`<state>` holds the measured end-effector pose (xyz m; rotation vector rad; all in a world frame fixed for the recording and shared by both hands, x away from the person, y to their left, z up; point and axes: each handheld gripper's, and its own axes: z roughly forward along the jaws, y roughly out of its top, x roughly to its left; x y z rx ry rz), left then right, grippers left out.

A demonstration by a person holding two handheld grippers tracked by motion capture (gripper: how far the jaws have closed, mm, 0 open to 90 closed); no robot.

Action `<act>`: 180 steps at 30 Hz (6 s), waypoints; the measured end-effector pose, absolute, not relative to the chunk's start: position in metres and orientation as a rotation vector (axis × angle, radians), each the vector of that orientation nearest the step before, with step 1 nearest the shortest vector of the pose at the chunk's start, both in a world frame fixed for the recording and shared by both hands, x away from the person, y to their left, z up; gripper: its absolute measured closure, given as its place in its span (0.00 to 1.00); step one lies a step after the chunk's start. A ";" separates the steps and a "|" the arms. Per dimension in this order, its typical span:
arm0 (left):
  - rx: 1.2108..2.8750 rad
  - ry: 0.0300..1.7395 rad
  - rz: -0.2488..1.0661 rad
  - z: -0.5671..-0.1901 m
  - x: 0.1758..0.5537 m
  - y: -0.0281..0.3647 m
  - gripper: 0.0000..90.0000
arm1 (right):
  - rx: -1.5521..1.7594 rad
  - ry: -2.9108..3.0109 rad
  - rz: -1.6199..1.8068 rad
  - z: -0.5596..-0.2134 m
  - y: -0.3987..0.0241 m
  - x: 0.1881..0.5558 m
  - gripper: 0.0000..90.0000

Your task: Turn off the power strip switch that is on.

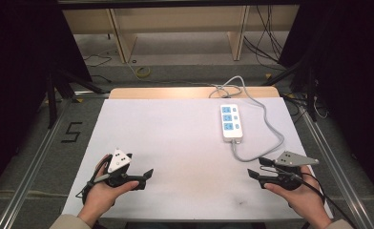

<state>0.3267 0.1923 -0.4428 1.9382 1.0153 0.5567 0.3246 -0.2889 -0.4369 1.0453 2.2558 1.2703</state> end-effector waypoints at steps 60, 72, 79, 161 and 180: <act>1.928 1.065 0.560 -0.443 0.326 0.191 0.16 | 1.315 2.211 1.030 -0.399 -0.260 0.414 1.00; 1.914 1.065 0.553 -0.443 0.326 0.189 0.16 | 1.334 2.233 0.993 -0.399 -0.254 0.431 1.00; 1.918 1.062 0.548 -0.443 0.325 0.188 0.16 | 1.342 2.231 0.980 -0.396 -0.250 0.440 1.00; 1.911 1.057 0.543 -0.443 0.325 0.186 0.17 | 1.483 2.239 0.785 -0.404 -0.232 0.538 1.00; 1.914 1.054 0.545 -0.443 0.325 0.186 0.17 | 1.493 2.247 0.769 -0.407 -0.228 0.547 1.00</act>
